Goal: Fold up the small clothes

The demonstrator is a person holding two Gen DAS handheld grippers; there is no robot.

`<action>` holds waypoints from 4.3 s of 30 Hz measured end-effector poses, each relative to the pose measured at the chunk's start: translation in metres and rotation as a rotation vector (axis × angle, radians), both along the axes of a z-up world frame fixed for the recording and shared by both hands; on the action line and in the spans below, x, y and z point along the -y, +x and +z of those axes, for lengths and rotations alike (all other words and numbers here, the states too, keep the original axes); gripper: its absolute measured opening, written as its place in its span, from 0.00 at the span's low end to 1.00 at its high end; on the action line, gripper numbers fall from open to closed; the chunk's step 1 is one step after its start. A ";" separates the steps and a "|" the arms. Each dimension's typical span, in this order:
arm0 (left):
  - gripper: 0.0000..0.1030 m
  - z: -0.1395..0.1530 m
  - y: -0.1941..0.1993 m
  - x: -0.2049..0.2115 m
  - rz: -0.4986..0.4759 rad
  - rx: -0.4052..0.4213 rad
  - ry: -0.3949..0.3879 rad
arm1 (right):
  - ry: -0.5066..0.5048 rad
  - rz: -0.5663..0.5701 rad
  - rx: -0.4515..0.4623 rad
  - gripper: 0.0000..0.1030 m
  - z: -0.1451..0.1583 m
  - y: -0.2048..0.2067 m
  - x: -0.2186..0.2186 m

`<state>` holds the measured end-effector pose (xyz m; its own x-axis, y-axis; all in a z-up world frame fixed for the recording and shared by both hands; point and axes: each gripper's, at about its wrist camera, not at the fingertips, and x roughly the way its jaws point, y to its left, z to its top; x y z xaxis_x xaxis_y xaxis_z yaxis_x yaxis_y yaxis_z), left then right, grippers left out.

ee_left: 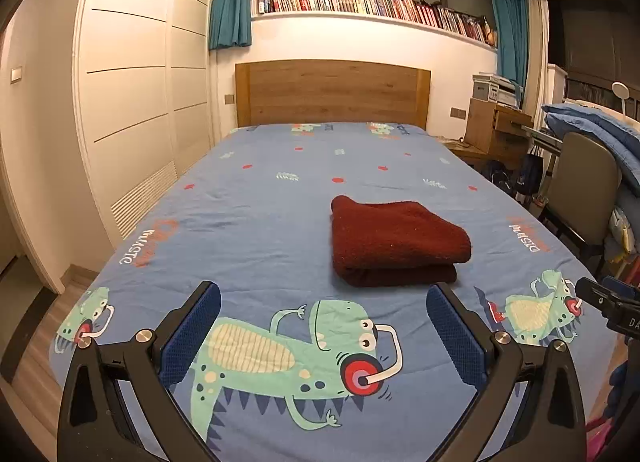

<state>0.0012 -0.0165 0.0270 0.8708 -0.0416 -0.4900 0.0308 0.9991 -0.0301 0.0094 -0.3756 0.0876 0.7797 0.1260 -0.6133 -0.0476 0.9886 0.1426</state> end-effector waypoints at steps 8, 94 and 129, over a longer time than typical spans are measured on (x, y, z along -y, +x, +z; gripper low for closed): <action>0.99 0.003 -0.019 0.002 0.016 0.022 0.009 | -0.010 0.002 0.034 0.99 0.009 -0.022 0.000; 0.99 -0.062 -0.001 0.013 0.079 -0.131 0.051 | -0.131 -0.022 -0.014 0.99 -0.031 -0.009 0.003; 0.99 -0.068 0.000 0.028 0.055 -0.140 0.047 | -0.149 -0.048 -0.046 0.99 -0.043 -0.003 0.008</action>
<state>0.0014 -0.0443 -0.0411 0.7938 0.0303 -0.6074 -0.0255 0.9995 0.0165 0.0060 -0.3841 0.0451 0.7535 -0.0057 -0.6574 0.0035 1.0000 -0.0046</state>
